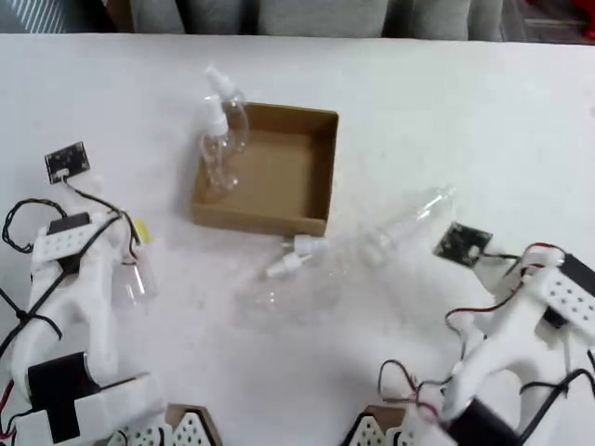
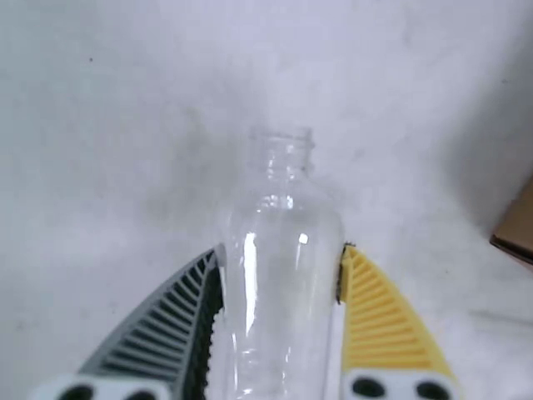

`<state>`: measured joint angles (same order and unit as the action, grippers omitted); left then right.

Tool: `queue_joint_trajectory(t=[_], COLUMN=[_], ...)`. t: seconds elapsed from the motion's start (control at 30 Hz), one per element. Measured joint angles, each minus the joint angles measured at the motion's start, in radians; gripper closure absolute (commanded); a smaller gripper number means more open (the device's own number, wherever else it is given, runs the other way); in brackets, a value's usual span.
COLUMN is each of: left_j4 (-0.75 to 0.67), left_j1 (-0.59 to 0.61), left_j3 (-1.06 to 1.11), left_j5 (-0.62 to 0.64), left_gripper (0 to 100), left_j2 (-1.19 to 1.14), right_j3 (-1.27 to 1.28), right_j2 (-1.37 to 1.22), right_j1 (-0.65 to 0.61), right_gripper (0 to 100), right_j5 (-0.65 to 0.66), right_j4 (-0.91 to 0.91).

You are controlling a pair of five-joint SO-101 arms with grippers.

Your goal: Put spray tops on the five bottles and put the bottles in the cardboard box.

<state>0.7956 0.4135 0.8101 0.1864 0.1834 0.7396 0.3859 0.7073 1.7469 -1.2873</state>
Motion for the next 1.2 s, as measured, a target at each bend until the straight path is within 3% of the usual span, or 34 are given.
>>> queue_joint_trajectory(t=[0.13, 0.23, 0.43, 0.6, 0.8, 0.97, 1.2], left_j4=[0.0, 0.0, 0.0, 0.0, 0.0, 0.0, 0.0], left_j1=[0.0, 0.0, 0.0, 0.0, 0.0, -0.002, -0.002], left_j3=[0.0, 0.0, 0.0, 0.0, 0.0, 0.0, 0.0], left_j5=[0.0, 0.0, -0.002, -0.002, -0.002, -0.002, -0.003], left_gripper=[98, 98, 98, 98, 98, 98, 98], left_j2=[0.0, 0.0, 0.0, 0.0, 0.0, 0.0, 0.0], right_j3=[0.0, 0.0, -0.06, -0.158, -0.175, -0.132, -0.052], right_j2=[-0.129, -0.199, -0.239, -0.239, -0.25, -0.25, -0.252], right_j1=[0.063, 0.083, 0.092, 0.14, 0.265, 0.339, 0.33], right_gripper=[79.3, 75.2, 80.0, 99.4, 98.0, 98.1, 98.1], right_j5=[0.083, 0.087, -0.043, -0.345, -0.629, -0.71, -0.729], right_j4=[0.138, 0.235, 0.295, 0.296, 0.295, 0.282, 0.281])
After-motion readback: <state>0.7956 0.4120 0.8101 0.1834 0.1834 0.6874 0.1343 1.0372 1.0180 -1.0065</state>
